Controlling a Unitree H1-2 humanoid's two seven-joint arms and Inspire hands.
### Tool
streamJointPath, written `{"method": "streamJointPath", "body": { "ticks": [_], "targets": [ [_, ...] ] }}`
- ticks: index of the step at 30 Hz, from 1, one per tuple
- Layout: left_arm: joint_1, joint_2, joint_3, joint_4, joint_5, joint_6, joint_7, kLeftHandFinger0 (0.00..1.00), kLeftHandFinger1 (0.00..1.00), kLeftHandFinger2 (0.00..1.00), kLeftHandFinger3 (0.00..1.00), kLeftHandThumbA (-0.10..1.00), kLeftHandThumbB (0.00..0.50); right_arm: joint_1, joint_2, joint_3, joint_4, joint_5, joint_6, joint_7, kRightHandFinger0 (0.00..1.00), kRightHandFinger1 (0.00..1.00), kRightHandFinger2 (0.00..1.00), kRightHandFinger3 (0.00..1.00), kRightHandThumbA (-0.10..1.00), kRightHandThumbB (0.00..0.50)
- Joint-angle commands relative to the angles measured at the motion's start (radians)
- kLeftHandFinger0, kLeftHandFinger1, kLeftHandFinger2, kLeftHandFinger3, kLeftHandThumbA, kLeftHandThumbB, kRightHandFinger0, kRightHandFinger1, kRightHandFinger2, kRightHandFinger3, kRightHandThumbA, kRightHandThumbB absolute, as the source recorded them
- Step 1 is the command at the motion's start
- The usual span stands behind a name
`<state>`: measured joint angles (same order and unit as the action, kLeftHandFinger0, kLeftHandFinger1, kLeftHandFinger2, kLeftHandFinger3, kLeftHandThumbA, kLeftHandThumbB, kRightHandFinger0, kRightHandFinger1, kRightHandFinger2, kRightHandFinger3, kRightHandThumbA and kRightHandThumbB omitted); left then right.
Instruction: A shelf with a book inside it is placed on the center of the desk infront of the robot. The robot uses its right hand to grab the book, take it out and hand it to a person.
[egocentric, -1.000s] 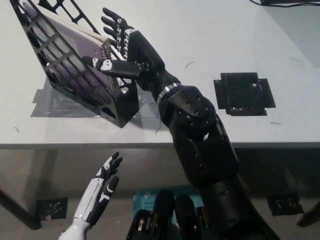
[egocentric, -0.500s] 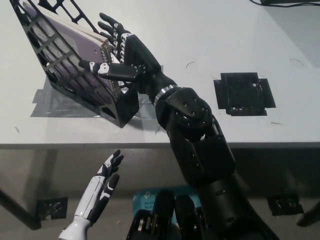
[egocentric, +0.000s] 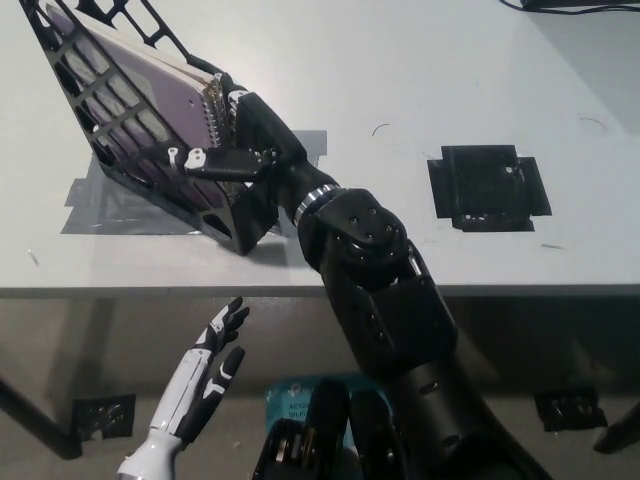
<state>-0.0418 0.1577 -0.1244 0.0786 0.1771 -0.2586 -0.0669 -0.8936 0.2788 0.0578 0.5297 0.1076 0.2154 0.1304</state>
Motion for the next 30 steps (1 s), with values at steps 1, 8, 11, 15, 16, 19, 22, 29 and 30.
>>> {"method": "streamJointPath", "body": {
  "ticks": [1, 8, 11, 15, 16, 19, 22, 29, 30],
  "targets": [
    [-0.013, 0.006, 0.005, -0.033, -0.009, 0.001, -0.011, 1.0, 1.0, 1.0, 1.0, 0.97, 0.227, -0.049, 0.029, -0.009, 0.01, 0.028, -0.062, 0.013, 1.0, 1.0, 1.0, 1.0, 0.85, 0.321],
    [-0.033, 0.011, 0.004, -0.019, -0.008, -0.016, -0.014, 1.0, 1.0, 1.0, 1.0, 0.98, 0.221, -0.064, 0.016, -0.014, 0.036, 0.021, -0.074, 0.009, 1.0, 1.0, 1.0, 1.0, 0.86, 0.312],
    [-0.037, 0.011, 0.004, -0.016, -0.011, -0.019, -0.015, 1.0, 1.0, 1.0, 1.0, 0.97, 0.217, -0.068, 0.015, -0.02, 0.042, 0.026, -0.076, 0.008, 1.0, 1.0, 1.0, 1.0, 0.85, 0.314],
    [-0.042, 0.011, 0.005, -0.017, -0.009, -0.009, -0.018, 1.0, 1.0, 1.0, 1.0, 0.98, 0.23, -0.075, 0.01, -0.011, 0.042, -0.023, -0.086, -0.046, 0.95, 0.92, 0.97, 1.0, 0.8, 0.236],
    [-0.044, 0.011, 0.005, -0.018, -0.006, -0.006, -0.018, 1.0, 1.0, 1.0, 1.0, 0.98, 0.23, -0.077, 0.008, -0.008, 0.046, -0.038, -0.094, -0.063, 0.83, 0.81, 0.88, 0.97, 0.76, 0.241],
    [-0.045, 0.011, 0.005, -0.015, -0.005, -0.008, -0.019, 1.0, 1.0, 1.0, 1.0, 0.97, 0.226, -0.083, 0.007, -0.004, 0.057, -0.062, -0.091, -0.095, 0.17, 0.27, 0.38, 0.44, 0.24, 0.138],
    [-0.047, 0.01, 0.006, -0.013, -0.01, -0.01, -0.021, 1.0, 1.0, 1.0, 1.0, 0.97, 0.232, -0.085, 0.001, 0.026, 0.064, -0.129, -0.084, -0.151, 0.01, 0.15, 0.4, 0.39, -0.09, 0.171],
    [-0.053, 0.001, 0.012, -0.016, -0.03, 0.003, -0.027, 1.0, 1.0, 1.0, 1.0, 0.93, 0.245, -0.08, 0.005, 0.029, 0.081, -0.137, -0.106, -0.173, 0.08, 0.54, 0.91, 0.92, -0.1, 0.131],
    [-0.053, 0.001, 0.012, -0.018, -0.031, 0.008, -0.027, 1.0, 1.0, 1.0, 1.0, 0.93, 0.246, -0.08, 0.004, 0.029, 0.082, -0.138, -0.107, -0.175, 0.09, 0.55, 0.91, 0.92, -0.1, 0.13]
  ]
}}
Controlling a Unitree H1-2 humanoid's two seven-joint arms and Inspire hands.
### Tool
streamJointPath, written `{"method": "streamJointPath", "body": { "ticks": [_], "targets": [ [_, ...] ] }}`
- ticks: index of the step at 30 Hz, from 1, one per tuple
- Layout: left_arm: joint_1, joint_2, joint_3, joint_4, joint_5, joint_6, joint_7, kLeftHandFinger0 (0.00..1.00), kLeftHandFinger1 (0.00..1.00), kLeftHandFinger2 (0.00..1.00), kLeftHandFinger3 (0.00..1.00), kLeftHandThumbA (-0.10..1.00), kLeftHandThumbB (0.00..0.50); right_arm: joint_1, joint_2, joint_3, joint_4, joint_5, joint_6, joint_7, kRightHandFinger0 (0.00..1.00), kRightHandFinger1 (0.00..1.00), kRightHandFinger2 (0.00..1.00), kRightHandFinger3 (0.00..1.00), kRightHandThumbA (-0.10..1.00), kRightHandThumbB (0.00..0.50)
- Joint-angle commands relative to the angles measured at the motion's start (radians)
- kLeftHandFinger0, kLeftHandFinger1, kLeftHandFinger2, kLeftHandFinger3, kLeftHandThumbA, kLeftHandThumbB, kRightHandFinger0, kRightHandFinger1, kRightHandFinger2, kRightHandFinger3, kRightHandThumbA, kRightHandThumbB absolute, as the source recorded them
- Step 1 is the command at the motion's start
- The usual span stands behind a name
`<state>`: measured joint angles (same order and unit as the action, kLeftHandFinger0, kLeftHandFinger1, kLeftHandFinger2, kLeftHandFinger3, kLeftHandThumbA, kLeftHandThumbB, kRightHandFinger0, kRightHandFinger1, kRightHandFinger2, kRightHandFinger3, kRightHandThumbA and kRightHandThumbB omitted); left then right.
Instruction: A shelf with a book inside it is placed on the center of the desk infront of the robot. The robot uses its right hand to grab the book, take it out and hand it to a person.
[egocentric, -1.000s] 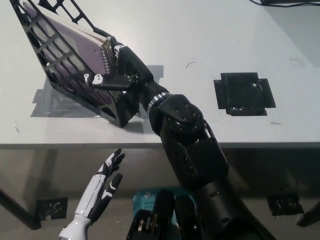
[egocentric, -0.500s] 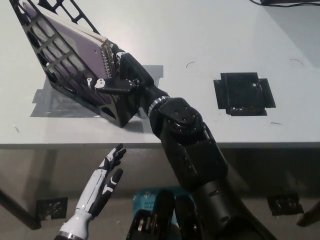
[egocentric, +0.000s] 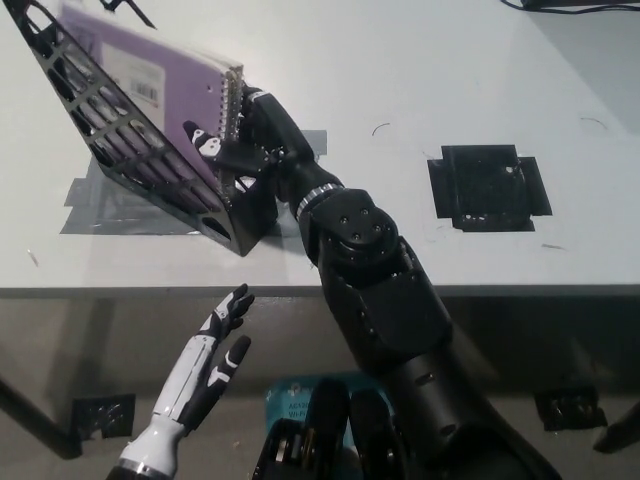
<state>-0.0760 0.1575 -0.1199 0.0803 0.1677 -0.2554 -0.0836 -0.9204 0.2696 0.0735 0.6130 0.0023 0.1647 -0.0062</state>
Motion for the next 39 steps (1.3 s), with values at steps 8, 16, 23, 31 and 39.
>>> {"method": "streamJointPath", "body": {
  "ticks": [8, 16, 23, 31, 39],
  "targets": [
    [-0.031, 0.005, 0.004, -0.013, -0.01, 0.005, -0.011, 1.0, 1.0, 1.0, 1.0, 0.96, 0.257, -0.05, 0.006, 0.008, 0.006, -0.037, -0.076, -0.047, 0.08, 0.55, 0.91, 0.93, -0.1, 0.121],
    [-0.051, 0.011, -0.002, -0.01, 0.008, -0.002, -0.012, 1.0, 1.0, 1.0, 1.0, 0.99, 0.233, -0.068, 0.013, -0.016, -0.028, -0.039, -0.134, -0.096, 0.08, 0.55, 0.86, 0.87, -0.1, 0.105],
    [-0.062, 0.022, -0.009, -0.005, 0.037, -0.015, -0.009, 1.0, 1.0, 1.0, 1.0, 1.0, 0.234, -0.115, 0.033, -0.037, -0.116, -0.047, -0.155, -0.156, 0.0, 0.43, 0.81, 0.83, -0.1, 0.101],
    [-0.08, 0.026, -0.009, 0.018, 0.049, -0.042, -0.002, 1.0, 1.0, 1.0, 1.0, 1.0, 0.266, -0.206, 0.042, -0.066, -0.162, -0.041, -0.193, -0.189, 0.0, 0.32, 0.71, 0.77, -0.1, 0.134],
    [-0.079, 0.019, -0.007, 0.002, 0.041, -0.01, -0.009, 1.0, 1.0, 1.0, 1.0, 1.0, 0.267, -0.278, 0.033, -0.089, -0.16, -0.037, -0.19, -0.23, 0.0, 0.16, 0.58, 0.59, -0.1, 0.116]
  ]
}}
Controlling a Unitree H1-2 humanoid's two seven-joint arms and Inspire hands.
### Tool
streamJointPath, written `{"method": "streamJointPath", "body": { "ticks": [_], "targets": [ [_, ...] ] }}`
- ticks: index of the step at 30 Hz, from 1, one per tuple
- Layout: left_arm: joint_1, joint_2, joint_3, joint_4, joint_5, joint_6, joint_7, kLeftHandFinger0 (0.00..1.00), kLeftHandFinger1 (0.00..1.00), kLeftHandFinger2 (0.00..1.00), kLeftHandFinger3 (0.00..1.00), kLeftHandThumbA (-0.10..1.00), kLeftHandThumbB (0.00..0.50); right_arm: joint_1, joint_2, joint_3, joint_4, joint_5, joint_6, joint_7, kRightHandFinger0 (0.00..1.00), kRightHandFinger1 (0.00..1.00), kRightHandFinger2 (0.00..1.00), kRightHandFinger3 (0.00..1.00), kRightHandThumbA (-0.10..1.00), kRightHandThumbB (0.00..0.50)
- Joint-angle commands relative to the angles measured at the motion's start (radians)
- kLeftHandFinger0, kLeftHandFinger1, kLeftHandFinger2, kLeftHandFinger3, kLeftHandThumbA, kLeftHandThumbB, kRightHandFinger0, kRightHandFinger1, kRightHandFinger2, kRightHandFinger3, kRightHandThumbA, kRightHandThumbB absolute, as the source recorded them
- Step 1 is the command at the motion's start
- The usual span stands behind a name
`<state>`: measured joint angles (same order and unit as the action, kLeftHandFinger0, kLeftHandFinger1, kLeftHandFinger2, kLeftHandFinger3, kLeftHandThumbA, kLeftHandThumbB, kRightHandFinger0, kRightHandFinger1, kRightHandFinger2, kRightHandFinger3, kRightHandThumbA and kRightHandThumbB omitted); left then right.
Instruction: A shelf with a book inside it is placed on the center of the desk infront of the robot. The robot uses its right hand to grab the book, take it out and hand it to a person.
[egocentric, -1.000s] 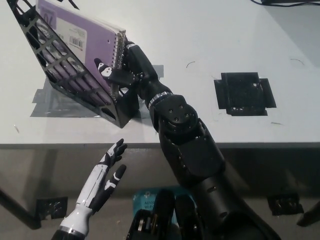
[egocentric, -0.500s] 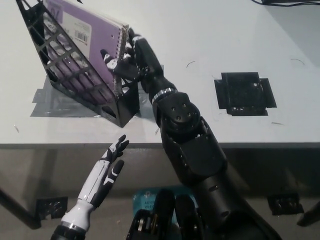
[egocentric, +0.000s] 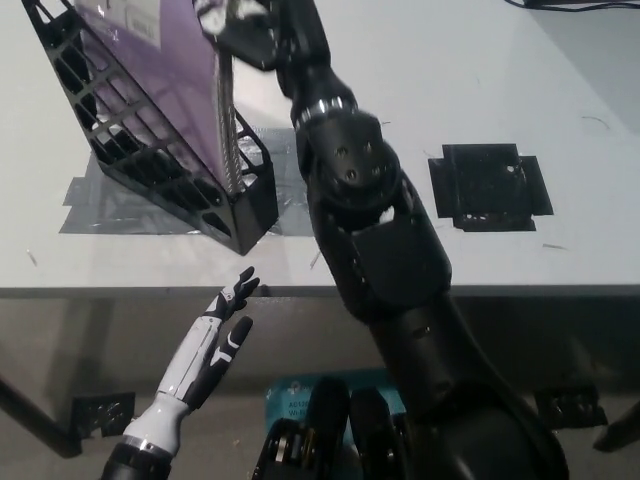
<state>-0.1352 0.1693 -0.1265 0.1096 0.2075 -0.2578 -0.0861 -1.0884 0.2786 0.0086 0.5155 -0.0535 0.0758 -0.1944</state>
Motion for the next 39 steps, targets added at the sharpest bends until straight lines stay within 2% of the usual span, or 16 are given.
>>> {"method": "streamJointPath", "body": {
  "ticks": [1, 4, 9, 11, 13, 16, 17, 20, 21, 23, 26, 29, 32, 34, 37, 39],
  "targets": [
    [-0.019, 0.006, 0.0, -0.029, 0.002, -0.008, -0.005, 1.0, 1.0, 1.0, 1.0, 1.0, 0.264, -0.121, 0.026, -0.04, -0.056, 0.042, -0.102, -0.04, 0.0, 0.21, 0.63, 0.6, -0.1, 0.123],
    [-0.026, 0.007, 0.001, -0.022, -0.009, -0.018, -0.009, 1.0, 1.0, 1.0, 1.0, 1.0, 0.252, -0.157, 0.021, -0.084, -0.058, 0.105, -0.102, -0.024, 0.0, 0.34, 0.79, 0.8, -0.1, 0.112],
    [-0.024, 0.006, 0.002, -0.021, -0.018, -0.017, -0.011, 1.0, 1.0, 1.0, 1.0, 1.0, 0.26, -0.2, 0.023, -0.154, -0.048, 0.186, -0.128, -0.014, 0.0, 0.36, 0.8, 0.82, -0.1, 0.105],
    [-0.026, 0.008, 0.001, -0.019, -0.015, -0.019, -0.011, 1.0, 1.0, 1.0, 1.0, 1.0, 0.264, -0.231, 0.026, -0.214, -0.059, 0.249, -0.115, -0.032, 0.0, 0.34, 0.79, 0.84, -0.1, 0.107],
    [-0.025, 0.008, 0.001, -0.018, -0.014, -0.022, -0.01, 1.0, 1.0, 1.0, 1.0, 1.0, 0.266, -0.246, 0.025, -0.254, -0.071, 0.296, -0.098, -0.041, 0.0, 0.26, 0.74, 0.78, -0.1, 0.098],
    [-0.024, 0.009, 0.002, -0.019, -0.017, -0.022, -0.011, 1.0, 1.0, 1.0, 1.0, 1.0, 0.265, -0.272, 0.013, -0.334, -0.092, 0.371, -0.072, -0.071, 0.0, 0.21, 0.72, 0.75, -0.1, 0.077],
    [-0.024, 0.009, 0.002, -0.019, -0.02, -0.024, -0.013, 1.0, 1.0, 1.0, 1.0, 1.0, 0.257, -0.276, 0.001, -0.371, -0.104, 0.404, -0.055, -0.08, 0.0, 0.25, 0.76, 0.81, -0.1, 0.056],
    [-0.024, 0.013, 0.001, -0.01, -0.01, -0.041, -0.006, 1.0, 1.0, 1.0, 1.0, 1.0, 0.244, -0.274, -0.019, -0.423, -0.125, 0.45, -0.022, -0.089, 0.0, 0.28, 0.78, 0.95, -0.1, 0.046],
    [-0.023, 0.015, 0.0, -0.011, -0.003, -0.042, -0.005, 1.0, 1.0, 1.0, 1.0, 1.0, 0.238, -0.269, -0.028, -0.441, -0.134, 0.471, -0.017, -0.086, 0.0, 0.31, 0.81, 1.0, -0.1, 0.016],
    [-0.023, 0.017, -0.001, -0.014, 0.008, -0.042, -0.002, 1.0, 1.0, 1.0, 1.0, 1.0, 0.231, -0.263, -0.046, -0.48, -0.148, 0.518, -0.001, -0.078, 0.0, 0.35, 0.82, 1.0, -0.1, 0.006],
    [-0.02, 0.015, 0.002, -0.018, 0.0, -0.034, -0.003, 1.0, 1.0, 1.0, 1.0, 1.0, 0.242, -0.262, -0.067, -0.545, -0.167, 0.581, 0.034, -0.112, 0.0, 0.33, 0.82, 1.0, -0.1, 0.011],
    [-0.01, 0.006, 0.005, -0.026, -0.007, -0.018, 0.0, 1.0, 1.0, 1.0, 1.0, 1.0, 0.253, -0.254, -0.084, -0.599, -0.183, 0.644, 0.053, -0.122, 0.0, 0.26, 0.74, 1.0, -0.1, 0.008],
    [-0.002, 0.002, 0.006, -0.032, -0.009, -0.012, 0.001, 1.0, 1.0, 1.0, 1.0, 1.0, 0.259, -0.235, -0.098, -0.647, -0.205, 0.711, 0.088, -0.133, 0.0, 0.23, 0.66, 1.0, -0.1, 0.007],
    [0.007, 0.003, 0.006, -0.038, -0.006, -0.005, 0.001, 1.0, 1.0, 1.0, 1.0, 1.0, 0.265, -0.213, -0.107, -0.685, -0.206, 0.763, 0.1, -0.13, 0.0, 0.21, 0.6, 1.0, -0.1, 0.042],
    [0.02, 0.001, 0.008, -0.043, -0.01, -0.003, 0.002, 1.0, 1.0, 1.0, 1.0, 1.0, 0.272, -0.185, -0.11, -0.722, -0.217, 0.808, 0.126, -0.146, 0.0, 0.2, 0.61, 1.0, -0.1, 0.004],
    [0.027, 0.001, 0.008, -0.045, -0.008, -0.001, 0.004, 1.0, 1.0, 1.0, 1.0, 1.0, 0.277, -0.167, -0.116, -0.745, -0.217, 0.834, 0.14, -0.153, 0.0, 0.17, 0.59, 1.0, -0.1, 0.001]
  ]
}}
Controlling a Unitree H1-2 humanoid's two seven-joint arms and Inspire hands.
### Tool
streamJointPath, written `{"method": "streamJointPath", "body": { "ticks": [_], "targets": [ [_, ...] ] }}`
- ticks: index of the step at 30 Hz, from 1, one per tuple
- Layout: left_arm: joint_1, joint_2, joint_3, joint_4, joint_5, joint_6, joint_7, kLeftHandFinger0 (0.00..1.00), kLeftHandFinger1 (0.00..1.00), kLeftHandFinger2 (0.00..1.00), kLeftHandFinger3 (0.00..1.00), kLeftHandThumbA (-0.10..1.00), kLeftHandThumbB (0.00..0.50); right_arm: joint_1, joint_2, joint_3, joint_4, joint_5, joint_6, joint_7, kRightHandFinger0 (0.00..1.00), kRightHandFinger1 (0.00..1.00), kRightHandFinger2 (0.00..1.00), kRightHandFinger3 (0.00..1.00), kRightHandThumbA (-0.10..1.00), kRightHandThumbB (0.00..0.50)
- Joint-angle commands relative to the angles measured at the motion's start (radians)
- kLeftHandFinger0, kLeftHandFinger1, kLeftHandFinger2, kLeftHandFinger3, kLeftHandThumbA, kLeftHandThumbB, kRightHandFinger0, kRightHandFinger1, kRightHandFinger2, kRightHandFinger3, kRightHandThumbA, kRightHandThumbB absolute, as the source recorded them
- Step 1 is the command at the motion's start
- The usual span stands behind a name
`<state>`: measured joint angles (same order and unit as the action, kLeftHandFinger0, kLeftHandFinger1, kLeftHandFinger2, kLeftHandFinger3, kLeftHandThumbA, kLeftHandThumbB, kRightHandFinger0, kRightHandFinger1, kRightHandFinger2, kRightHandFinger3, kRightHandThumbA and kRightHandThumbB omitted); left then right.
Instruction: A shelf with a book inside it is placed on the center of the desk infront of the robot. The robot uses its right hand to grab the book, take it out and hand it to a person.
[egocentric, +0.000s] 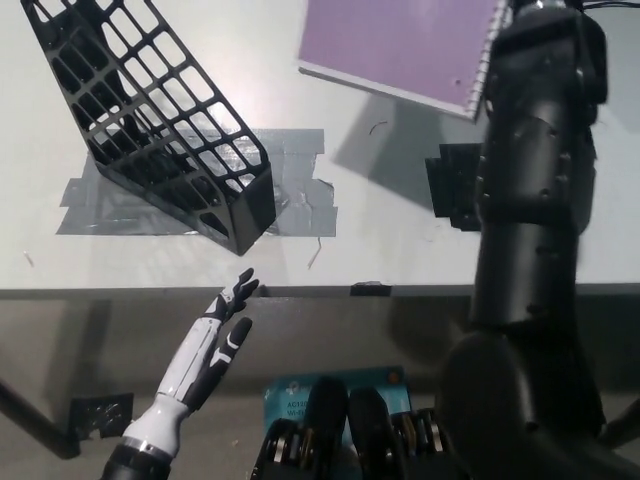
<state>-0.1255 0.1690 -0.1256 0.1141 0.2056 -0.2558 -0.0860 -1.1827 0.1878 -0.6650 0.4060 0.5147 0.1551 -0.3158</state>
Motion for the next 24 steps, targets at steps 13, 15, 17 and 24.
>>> {"method": "streamJointPath", "body": {
  "ticks": [13, 15, 17, 24],
  "targets": [
    [0.029, -0.002, 0.015, -0.052, -0.028, -0.01, 0.001, 1.0, 1.0, 1.0, 1.0, 1.0, 0.28, 0.024, -0.004, -0.131, 0.001, 0.301, 0.01, -0.039, 0.0, 0.16, 0.61, 0.87, -0.1, 0.0],
    [0.03, -0.003, 0.016, -0.052, -0.029, -0.01, 0.0, 1.0, 1.0, 1.0, 1.0, 1.0, 0.281, 0.029, -0.003, -0.132, 0.018, 0.307, -0.002, -0.037, 0.0, 0.18, 0.59, 0.91, -0.1, 0.0],
    [0.028, -0.001, 0.017, -0.054, -0.028, -0.011, 0.0, 1.0, 1.0, 1.0, 1.0, 1.0, 0.281, 0.041, -0.008, -0.134, 0.078, 0.301, -0.031, -0.04, 0.0, 0.2, 0.61, 1.0, -0.1, 0.039],
    [0.031, 0.003, 0.018, -0.06, -0.023, -0.009, -0.002, 1.0, 1.0, 1.0, 1.0, 1.0, 0.277, 0.047, -0.024, -0.155, 0.2, 0.321, -0.078, -0.043, 0.0, 0.13, 0.58, 1.0, -0.1, 0.017]
  ]
}}
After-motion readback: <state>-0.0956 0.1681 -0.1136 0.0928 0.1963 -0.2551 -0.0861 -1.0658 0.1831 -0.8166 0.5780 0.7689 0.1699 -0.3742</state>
